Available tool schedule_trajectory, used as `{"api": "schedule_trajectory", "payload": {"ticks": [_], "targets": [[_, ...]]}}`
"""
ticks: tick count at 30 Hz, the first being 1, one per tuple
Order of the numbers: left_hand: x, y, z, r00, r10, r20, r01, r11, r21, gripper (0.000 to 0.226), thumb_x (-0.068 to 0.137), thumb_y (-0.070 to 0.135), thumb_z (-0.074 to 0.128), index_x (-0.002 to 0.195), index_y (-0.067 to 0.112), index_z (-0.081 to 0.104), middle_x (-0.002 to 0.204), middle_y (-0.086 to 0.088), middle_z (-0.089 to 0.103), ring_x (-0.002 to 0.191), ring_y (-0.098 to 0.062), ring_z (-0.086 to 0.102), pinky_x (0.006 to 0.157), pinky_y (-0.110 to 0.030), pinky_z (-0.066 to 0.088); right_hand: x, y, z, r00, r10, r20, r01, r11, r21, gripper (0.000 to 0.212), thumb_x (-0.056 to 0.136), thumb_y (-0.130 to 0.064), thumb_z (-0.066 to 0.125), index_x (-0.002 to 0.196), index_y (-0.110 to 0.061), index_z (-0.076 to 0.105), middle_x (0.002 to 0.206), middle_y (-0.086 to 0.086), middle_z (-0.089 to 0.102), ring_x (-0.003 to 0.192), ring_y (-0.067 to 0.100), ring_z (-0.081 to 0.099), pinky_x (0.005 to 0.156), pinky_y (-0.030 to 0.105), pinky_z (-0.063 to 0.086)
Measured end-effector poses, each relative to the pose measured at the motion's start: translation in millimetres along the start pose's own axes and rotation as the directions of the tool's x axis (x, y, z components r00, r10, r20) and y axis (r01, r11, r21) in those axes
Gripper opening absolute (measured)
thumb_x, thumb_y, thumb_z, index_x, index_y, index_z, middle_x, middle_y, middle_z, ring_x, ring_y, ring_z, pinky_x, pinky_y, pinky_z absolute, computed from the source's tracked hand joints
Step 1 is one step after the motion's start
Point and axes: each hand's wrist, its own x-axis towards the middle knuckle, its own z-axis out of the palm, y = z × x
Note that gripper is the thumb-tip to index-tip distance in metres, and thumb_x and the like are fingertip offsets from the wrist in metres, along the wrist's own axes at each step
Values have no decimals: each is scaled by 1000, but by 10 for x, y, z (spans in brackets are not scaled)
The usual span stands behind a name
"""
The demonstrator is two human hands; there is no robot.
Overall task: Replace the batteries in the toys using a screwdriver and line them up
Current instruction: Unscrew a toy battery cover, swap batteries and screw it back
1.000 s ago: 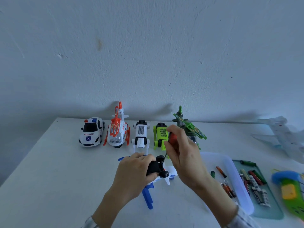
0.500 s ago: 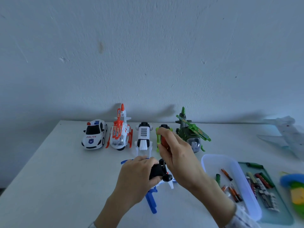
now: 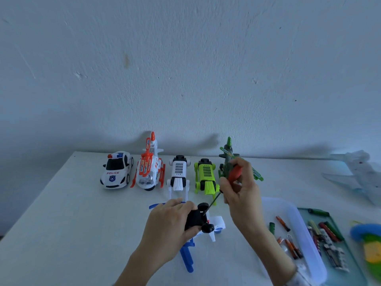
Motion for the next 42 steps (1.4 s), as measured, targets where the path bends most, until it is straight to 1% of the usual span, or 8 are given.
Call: {"api": "schedule_trajectory", "payload": {"ticks": [6,12,16,19,23,31,37,42], "targets": [[-21,-21,21,999,34,-25,-34,999,-12,34,67,56,70,91,36,59,75,19,61,68,-4,59,56,-21,45,-39,153,-80,973,220,-75,-200,957,212,31,90,2,54,99,-25,43,62,8,50,44,20,42,38,26,34],[-16,25,-16,999,13,-36,-14,1000,-24,36,73,62,47,91,35,61,77,19,64,78,-6,64,59,-22,45,-197,328,-118,903,423,-76,-354,831,428,32,92,6,51,115,-15,42,65,15,53,44,19,44,38,29,35],[-22,19,-20,999,22,-44,-23,1000,-13,33,70,63,57,89,37,63,76,20,64,79,-5,65,60,-20,45,-236,60,-173,964,217,-153,-150,921,358,39,92,-1,55,111,-31,38,76,12,58,53,19,49,45,26,40],[-28,45,-25,999,8,-51,-7,1000,26,38,54,59,82,81,39,64,72,19,65,71,-3,65,54,-19,46,-188,-118,-172,999,-43,-20,46,975,216,44,91,-3,58,104,-41,41,77,9,55,59,21,53,52,24,43],[-39,65,-34,998,-26,-60,25,1000,-13,38,54,58,83,80,40,63,72,19,62,65,-2,60,54,-16,37,-173,-165,-137,965,-219,143,221,975,2,45,90,-17,60,106,-52,36,76,1,52,58,23,51,50,34,44],[-51,49,-21,999,-53,-6,53,998,-26,32,67,59,73,87,37,62,78,18,58,64,-2,43,57,-16,32,-222,-120,-113,933,-305,190,324,943,-76,43,91,-23,59,113,-46,29,81,-13,50,58,18,49,51,21,41],[12,32,-43,998,-67,-18,67,998,-15,34,66,68,53,79,37,59,69,20,55,59,2,39,52,-8,20,-215,-169,-102,920,-320,227,345,935,-80,42,89,-24,56,112,-47,29,88,-7,46,61,21,49,52,28,44],[6,44,-39,997,-69,-23,68,997,-36,36,67,69,47,78,36,59,67,20,54,58,1,46,52,-10,24,-213,-133,-69,912,-325,252,359,928,-102,38,89,-21,56,113,-38,33,76,-19,45,58,9,42,50,11,35]]}}
